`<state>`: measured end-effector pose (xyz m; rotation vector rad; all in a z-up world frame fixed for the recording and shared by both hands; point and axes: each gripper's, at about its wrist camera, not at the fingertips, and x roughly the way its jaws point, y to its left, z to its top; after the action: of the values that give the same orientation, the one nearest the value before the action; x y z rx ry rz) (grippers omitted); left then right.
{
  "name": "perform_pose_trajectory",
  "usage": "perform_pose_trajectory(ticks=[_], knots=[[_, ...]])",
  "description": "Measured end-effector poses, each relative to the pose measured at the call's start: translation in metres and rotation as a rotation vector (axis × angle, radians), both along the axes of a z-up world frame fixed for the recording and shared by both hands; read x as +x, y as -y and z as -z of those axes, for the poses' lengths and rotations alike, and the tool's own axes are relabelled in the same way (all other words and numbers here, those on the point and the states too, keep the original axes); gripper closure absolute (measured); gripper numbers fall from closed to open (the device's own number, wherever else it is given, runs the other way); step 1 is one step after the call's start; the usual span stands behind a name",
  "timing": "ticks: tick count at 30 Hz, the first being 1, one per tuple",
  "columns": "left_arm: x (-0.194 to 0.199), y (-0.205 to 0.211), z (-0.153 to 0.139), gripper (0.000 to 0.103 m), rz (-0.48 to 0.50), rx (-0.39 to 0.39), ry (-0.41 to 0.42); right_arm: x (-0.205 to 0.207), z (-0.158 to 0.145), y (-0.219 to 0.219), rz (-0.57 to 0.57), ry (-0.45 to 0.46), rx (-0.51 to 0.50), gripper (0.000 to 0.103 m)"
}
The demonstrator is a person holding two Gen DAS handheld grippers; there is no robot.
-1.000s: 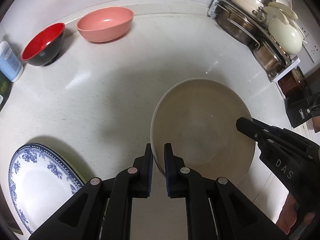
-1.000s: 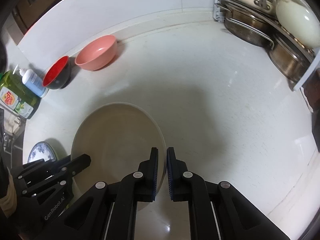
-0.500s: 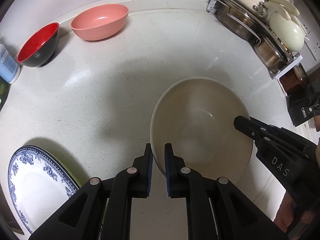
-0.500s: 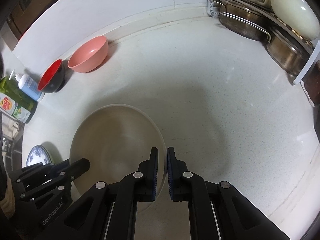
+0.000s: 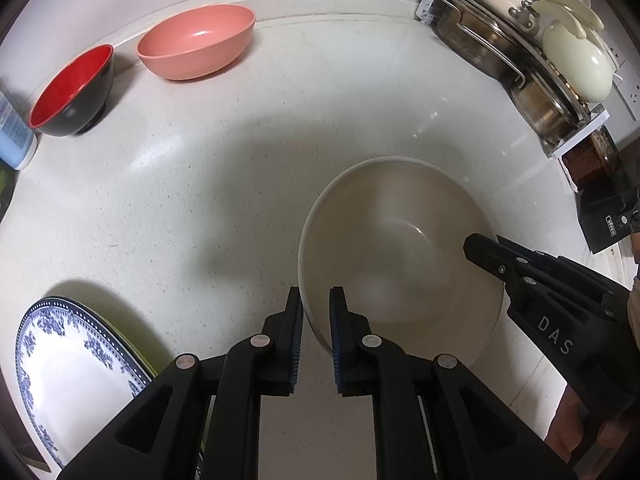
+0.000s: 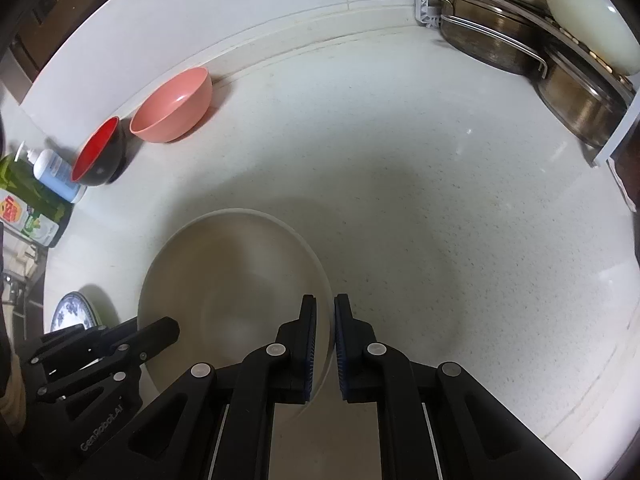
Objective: Organize plates and bowls
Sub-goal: 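Carry the white bowl with both tools toward the plate stack, then lower the white bowl onto the counter beside the plates and open both tools, then withdraw both tools from the white bowl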
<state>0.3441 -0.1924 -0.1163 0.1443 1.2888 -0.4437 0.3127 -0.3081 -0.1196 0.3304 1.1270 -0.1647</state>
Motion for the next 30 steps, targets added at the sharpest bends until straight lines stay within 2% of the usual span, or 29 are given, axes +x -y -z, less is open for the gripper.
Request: perform_pose_trajectory(ticks=[4,7,8,10,13,17,19,24,30], knots=[[0.003,-0.002,0.000,0.069,-0.012,0.019,0.017,0.000,0.002,0.000,-0.006,0.000,0.007,0.092],[0.004,-0.006,-0.004,0.061,-0.023,0.033,0.044,-0.001,0.001,0.002,-0.007,0.005,0.012,0.091],[0.004,-0.007,-0.007,0.061,-0.025,0.036,0.060,-0.001,0.000,0.002,-0.003,0.008,0.012,0.089],[0.003,-0.008,-0.015,0.055,-0.020,0.040,0.095,-0.003,-0.003,0.004,0.007,0.019,0.013,0.075],[0.001,-0.010,-0.028,0.048,-0.018,0.044,0.158,-0.007,-0.012,0.005,0.014,0.047,0.003,0.072],[0.002,-0.014,-0.051,0.044,-0.019,0.026,0.231,-0.013,-0.029,0.007,0.019,0.088,-0.006,0.071],[0.005,-0.016,-0.059,0.041,-0.025,0.017,0.251,-0.014,-0.038,0.007,0.019,0.114,-0.011,0.065],[0.013,-0.023,-0.076,0.040,-0.056,0.008,0.293,-0.010,-0.060,0.004,-0.007,0.164,-0.037,0.064],[0.027,-0.035,-0.085,0.039,-0.108,0.018,0.330,0.009,-0.070,-0.002,-0.062,0.173,-0.043,0.064]])
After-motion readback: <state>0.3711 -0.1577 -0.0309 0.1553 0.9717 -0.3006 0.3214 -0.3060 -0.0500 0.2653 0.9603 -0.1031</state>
